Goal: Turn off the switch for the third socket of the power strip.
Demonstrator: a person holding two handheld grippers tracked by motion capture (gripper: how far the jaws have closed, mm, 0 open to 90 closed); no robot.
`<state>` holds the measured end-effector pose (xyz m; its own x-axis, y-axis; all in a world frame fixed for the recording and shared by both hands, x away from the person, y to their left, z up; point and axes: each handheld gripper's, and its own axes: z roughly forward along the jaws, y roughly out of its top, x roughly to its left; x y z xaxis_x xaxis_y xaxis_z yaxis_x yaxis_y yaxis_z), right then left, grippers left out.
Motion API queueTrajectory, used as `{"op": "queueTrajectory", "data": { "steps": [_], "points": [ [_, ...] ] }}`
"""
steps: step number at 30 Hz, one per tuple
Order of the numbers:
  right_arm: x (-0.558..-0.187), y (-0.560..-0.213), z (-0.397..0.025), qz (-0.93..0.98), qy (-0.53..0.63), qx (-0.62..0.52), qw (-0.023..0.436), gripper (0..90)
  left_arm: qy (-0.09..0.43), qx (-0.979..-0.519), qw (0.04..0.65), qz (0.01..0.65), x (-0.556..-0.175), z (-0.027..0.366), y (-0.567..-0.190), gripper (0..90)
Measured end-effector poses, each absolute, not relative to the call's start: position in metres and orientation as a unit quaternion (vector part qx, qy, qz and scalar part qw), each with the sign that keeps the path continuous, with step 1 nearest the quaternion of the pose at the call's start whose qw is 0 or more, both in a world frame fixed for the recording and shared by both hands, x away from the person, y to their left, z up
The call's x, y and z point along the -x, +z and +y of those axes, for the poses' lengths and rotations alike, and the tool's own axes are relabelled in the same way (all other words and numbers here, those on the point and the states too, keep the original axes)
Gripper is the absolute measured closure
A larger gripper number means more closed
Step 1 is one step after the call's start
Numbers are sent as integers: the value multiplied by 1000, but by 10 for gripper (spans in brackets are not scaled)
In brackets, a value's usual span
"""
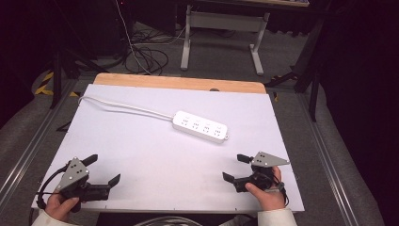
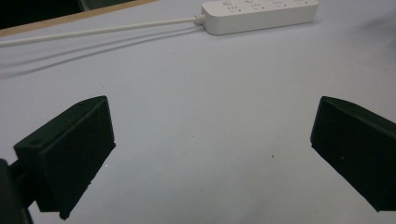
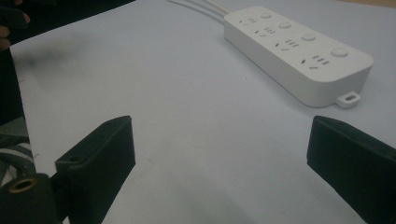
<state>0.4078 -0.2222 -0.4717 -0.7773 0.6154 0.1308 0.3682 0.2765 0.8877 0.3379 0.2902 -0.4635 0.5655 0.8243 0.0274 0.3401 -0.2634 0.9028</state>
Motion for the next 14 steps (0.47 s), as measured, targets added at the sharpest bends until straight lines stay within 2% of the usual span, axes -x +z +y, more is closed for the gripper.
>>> {"op": "queueTrajectory", "data": {
  "steps": [14],
  "points": [
    [-403, -487, -226, 792, 498, -318, 151, 59, 264, -747, 480, 376, -339, 291, -463, 19]
  ]
}}
